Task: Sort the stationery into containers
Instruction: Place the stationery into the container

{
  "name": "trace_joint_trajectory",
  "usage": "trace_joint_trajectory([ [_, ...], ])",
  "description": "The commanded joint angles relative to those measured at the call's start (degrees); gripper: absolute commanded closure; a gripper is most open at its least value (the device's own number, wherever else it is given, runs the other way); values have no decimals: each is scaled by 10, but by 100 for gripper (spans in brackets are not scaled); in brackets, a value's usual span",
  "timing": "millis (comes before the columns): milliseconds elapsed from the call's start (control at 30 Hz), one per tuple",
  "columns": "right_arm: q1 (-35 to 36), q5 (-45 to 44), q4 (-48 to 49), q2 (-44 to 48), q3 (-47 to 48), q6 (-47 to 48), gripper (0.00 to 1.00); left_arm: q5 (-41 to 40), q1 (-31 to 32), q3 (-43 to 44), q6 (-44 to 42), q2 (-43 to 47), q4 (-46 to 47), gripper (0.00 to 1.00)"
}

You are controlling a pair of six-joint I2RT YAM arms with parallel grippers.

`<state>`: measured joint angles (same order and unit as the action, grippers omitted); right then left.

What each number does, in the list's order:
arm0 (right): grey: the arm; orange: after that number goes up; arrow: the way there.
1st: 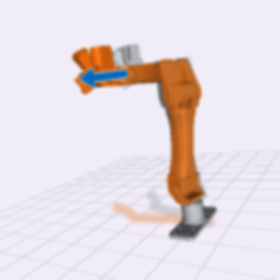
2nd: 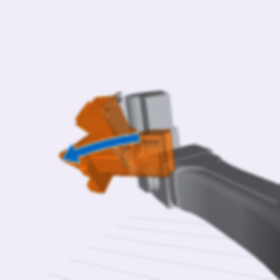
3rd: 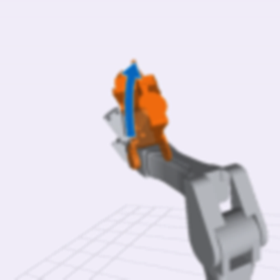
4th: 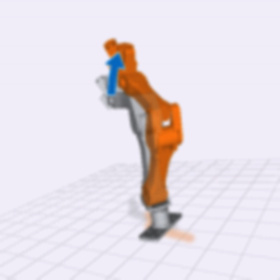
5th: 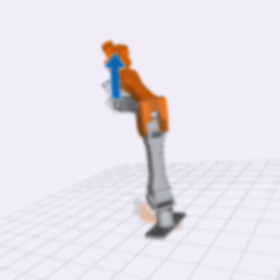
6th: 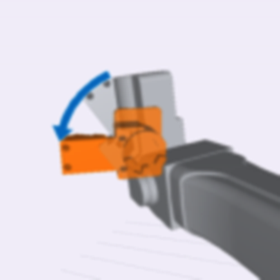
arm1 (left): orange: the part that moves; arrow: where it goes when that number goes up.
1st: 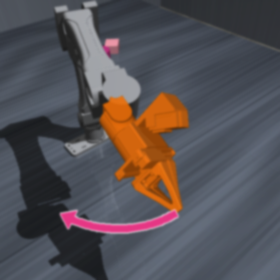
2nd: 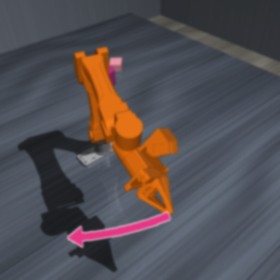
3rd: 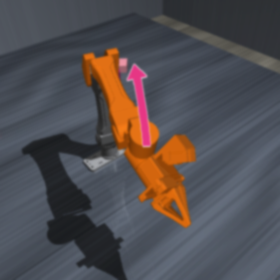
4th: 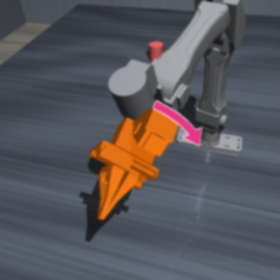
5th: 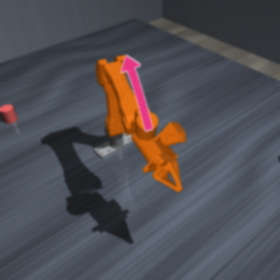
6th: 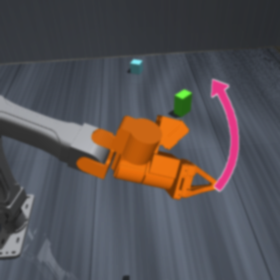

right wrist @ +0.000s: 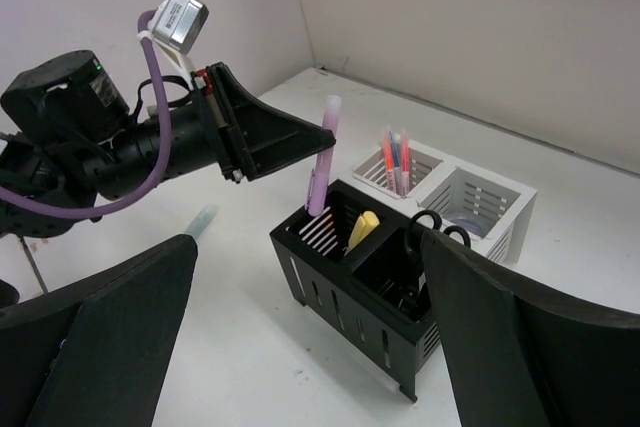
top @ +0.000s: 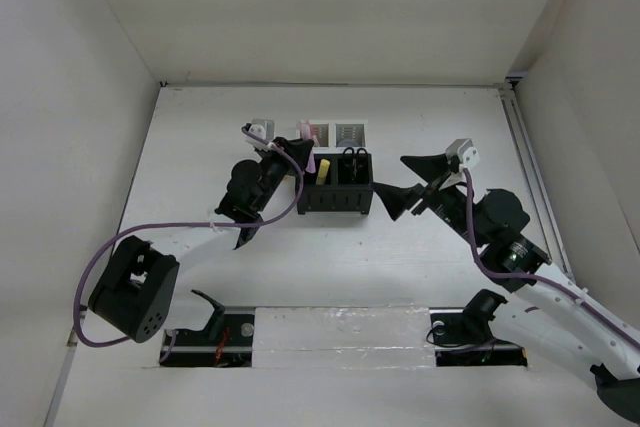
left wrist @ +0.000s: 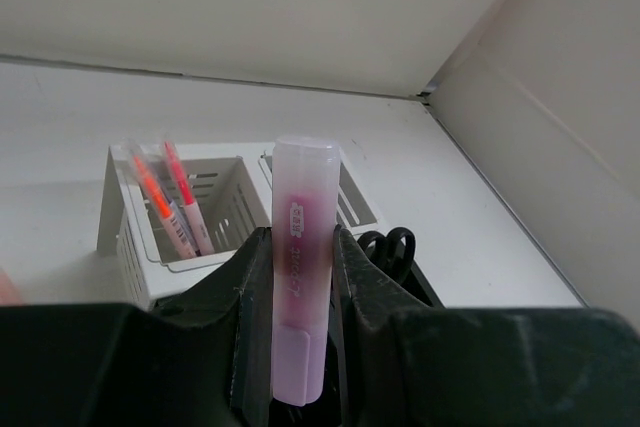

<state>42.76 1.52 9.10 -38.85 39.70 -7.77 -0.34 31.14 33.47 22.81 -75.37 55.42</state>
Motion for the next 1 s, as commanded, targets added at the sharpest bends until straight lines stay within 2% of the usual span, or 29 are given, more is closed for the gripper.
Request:
trace_joint_trajectory([
  [0, -3, 8, 36, 6, -2, -5, 0, -4, 1, -12, 12, 1, 56, 100],
  [200, -3, 19, 47, 6, -8, -5, 0, -4, 1, -17, 12, -5, 61, 100],
  [233, -3, 19, 47, 6, -8, -5, 0, -4, 1, -17, 12, -10, 61, 97],
  [433, -3, 31, 52, 6, -8, 0, 0, -4, 1, -37, 22, -10, 75, 70],
  [467, -3, 31, 52, 0, -8, 0, 0, -4, 1, -37, 22, -10, 80, 64],
  [500, -3, 31, 52, 0, -8, 0, 0, -4, 1, -43, 22, -10, 80, 52],
  [633, -3, 44, 58, -5, -8, 0, 0, -4, 1, -43, 22, -10, 80, 32],
  [767, -3, 49, 58, -5, -8, 0, 0, 2, 1, -48, 29, 35, 75, 26],
  [833, -3, 49, 58, -5, -8, 6, 0, -7, 1, -48, 45, 99, 46, 21],
  [867, -3, 49, 58, -10, -8, 6, 0, -49, 1, -48, 52, 124, 28, 19],
  [900, -3, 49, 58, -11, -8, 6, 0, -115, 1, -40, 76, 171, -34, 10],
  [933, -3, 49, 58, -11, -8, 6, 0, -116, 1, -31, 84, 190, -35, 6],
  [967, -3, 49, 58, -11, -8, 6, 0, -196, 1, -19, 97, 204, -110, 2],
])
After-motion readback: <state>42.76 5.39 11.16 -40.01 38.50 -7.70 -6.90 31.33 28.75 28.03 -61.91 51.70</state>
